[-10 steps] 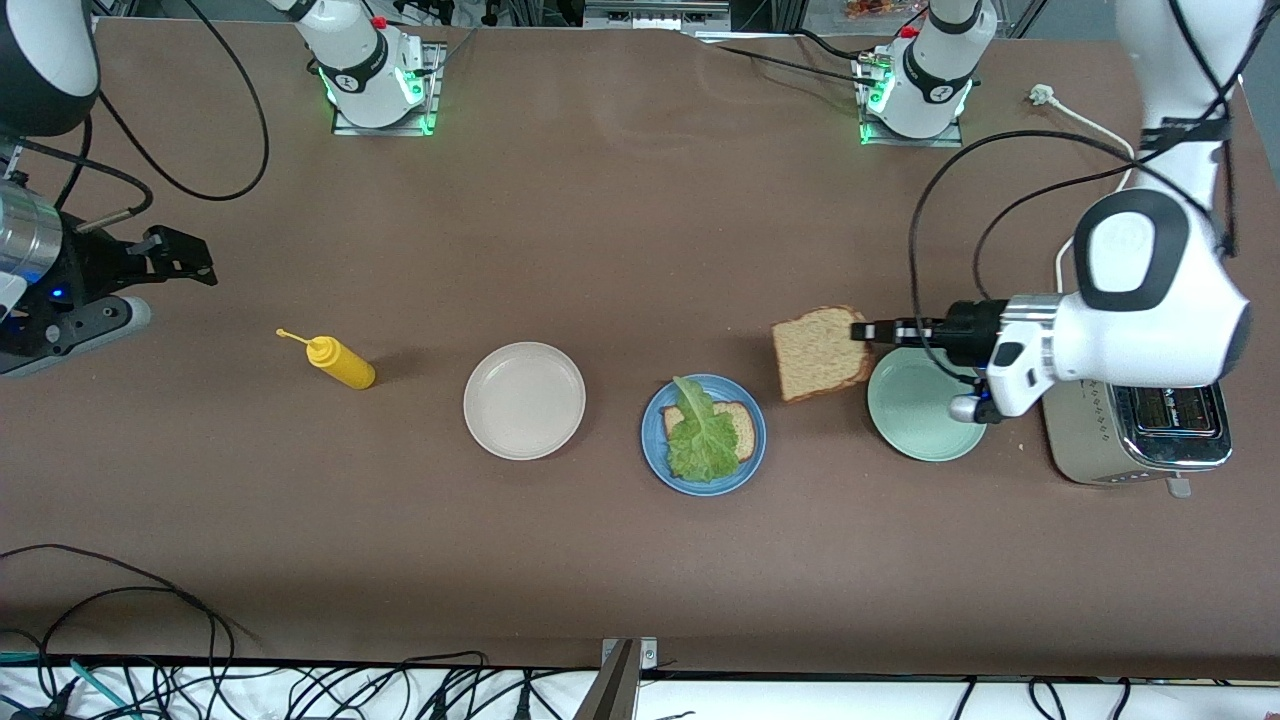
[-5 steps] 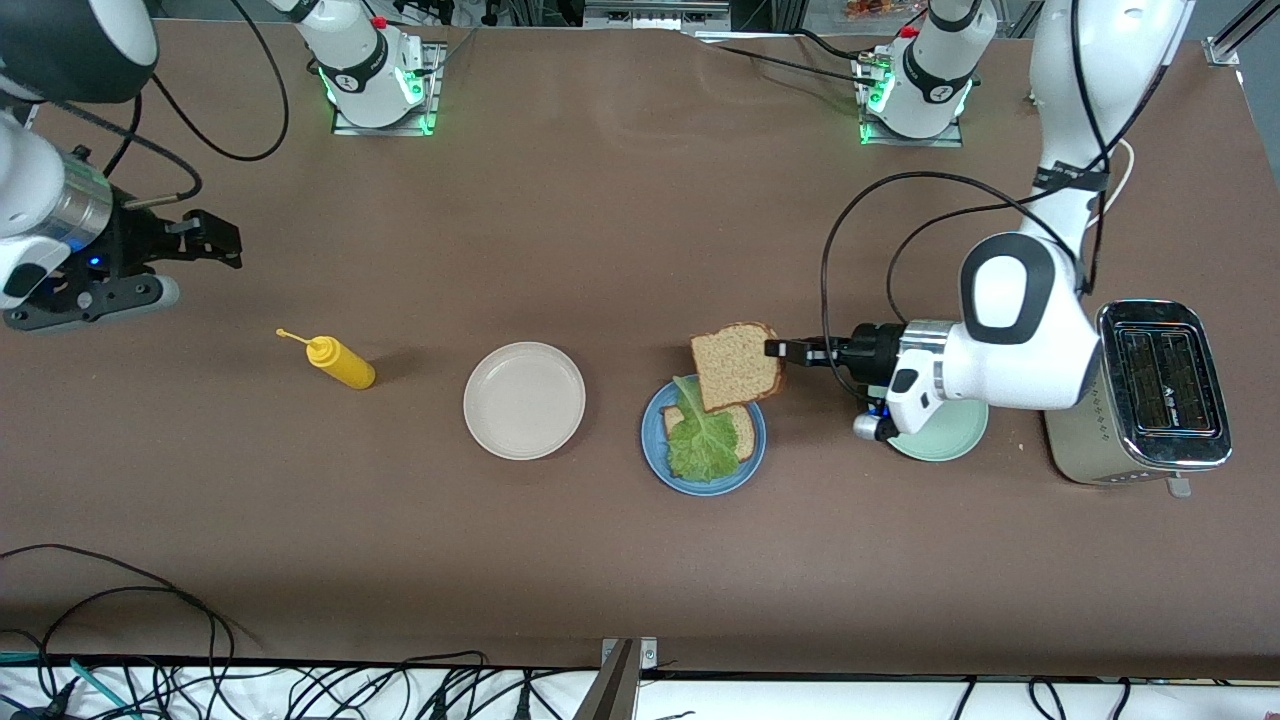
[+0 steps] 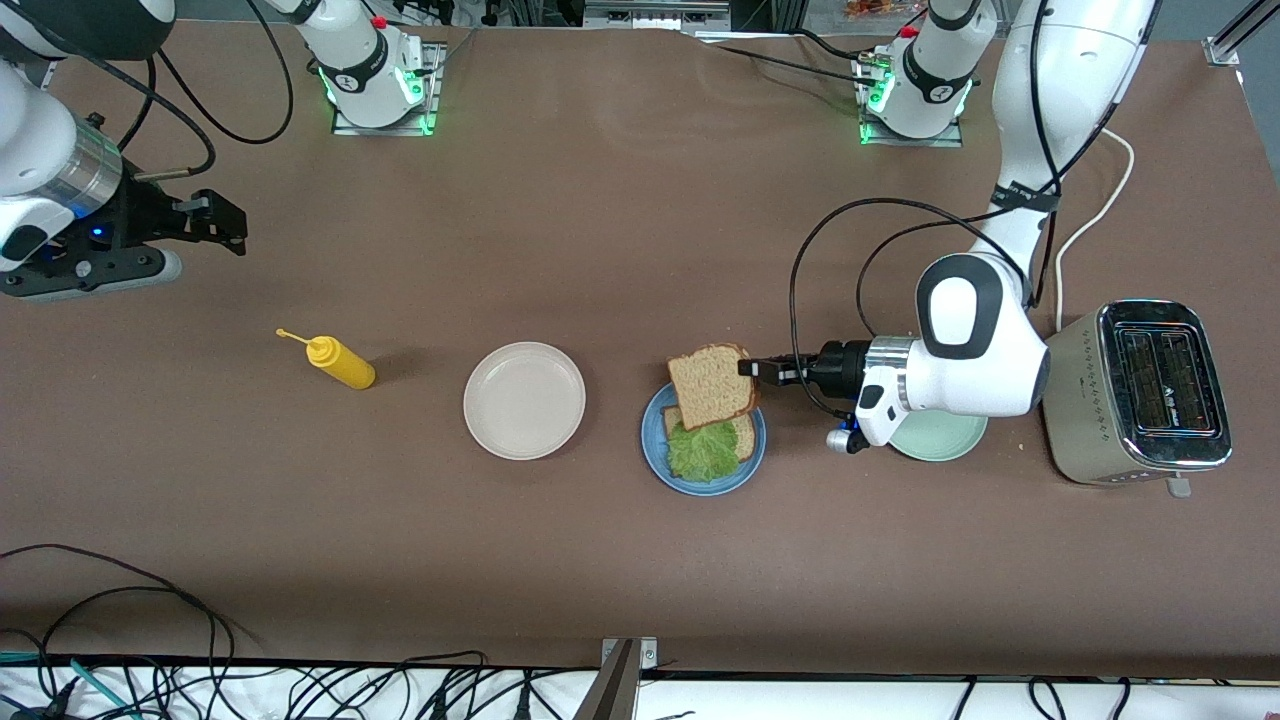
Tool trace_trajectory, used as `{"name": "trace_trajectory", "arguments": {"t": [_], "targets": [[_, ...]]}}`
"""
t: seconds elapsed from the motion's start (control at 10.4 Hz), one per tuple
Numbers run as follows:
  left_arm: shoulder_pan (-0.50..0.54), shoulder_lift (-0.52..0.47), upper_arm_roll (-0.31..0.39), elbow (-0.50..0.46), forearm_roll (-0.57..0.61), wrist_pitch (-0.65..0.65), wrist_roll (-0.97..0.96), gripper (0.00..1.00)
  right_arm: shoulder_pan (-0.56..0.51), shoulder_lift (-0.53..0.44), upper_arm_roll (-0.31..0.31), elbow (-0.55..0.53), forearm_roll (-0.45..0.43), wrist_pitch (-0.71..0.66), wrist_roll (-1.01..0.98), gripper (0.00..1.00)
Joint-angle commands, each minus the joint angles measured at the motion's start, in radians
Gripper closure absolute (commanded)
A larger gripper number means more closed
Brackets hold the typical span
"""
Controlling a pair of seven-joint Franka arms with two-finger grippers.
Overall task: Make sandwich in blue plate with both arms
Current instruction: 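Lower the toast onto the lettuce and open the left gripper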
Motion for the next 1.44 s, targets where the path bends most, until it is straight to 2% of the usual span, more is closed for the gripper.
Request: {"name": "trace_trajectory", "arguments": {"t": [0.0, 0.19, 0.29, 0.38, 0.67, 0.86, 0.96, 1.05, 1.15, 1.34], "targets": [[-0.018, 0.061, 0.012, 0.036, -0.103, 0.036, 0.150, 1.00, 0.003, -0.010, -0.040, -0.024, 0.076, 0.023, 0.015, 0.00], [-0.030, 0.070, 0.014, 0.053, -0.123, 0.060, 0.156, 1.00, 0.000, -0.010, -0.054, 0.003, 0.065, 0.023, 0.016, 0.00], [-0.032, 0.081, 0.012, 0.056, -0.123, 0.063, 0.159, 1.00, -0.001, -0.009, -0.057, 0.019, 0.027, 0.023, 0.046, 0.00], [-0.032, 0.084, 0.014, 0.056, -0.123, 0.063, 0.180, 1.00, -0.001, -0.009, -0.063, 0.023, -0.007, 0.022, 0.079, 0.00], [-0.026, 0.106, 0.014, 0.055, -0.126, 0.063, 0.289, 1.00, -0.001, -0.009, -0.068, 0.045, -0.019, 0.022, 0.082, 0.00], [-0.021, 0.124, 0.014, 0.055, -0.128, 0.063, 0.349, 1.00, 0.002, -0.010, -0.067, 0.045, -0.094, 0.029, 0.091, 0.00], [-0.021, 0.132, 0.012, 0.055, -0.128, 0.065, 0.357, 1.00, 0.002, -0.009, -0.068, 0.045, -0.088, 0.032, 0.079, 0.00], [-0.018, 0.142, 0.014, 0.055, -0.126, 0.065, 0.359, 0.89, 0.002, 0.005, -0.070, 0.042, -0.075, 0.034, 0.088, 0.00], [-0.013, 0.150, 0.014, 0.056, -0.126, 0.065, 0.365, 0.69, 0.003, 0.010, -0.068, 0.040, -0.070, 0.037, 0.091, 0.00], [0.007, 0.158, 0.014, 0.055, -0.126, 0.069, 0.389, 0.44, 0.010, 0.010, -0.065, 0.036, -0.061, 0.060, 0.093, 0.00]]}}
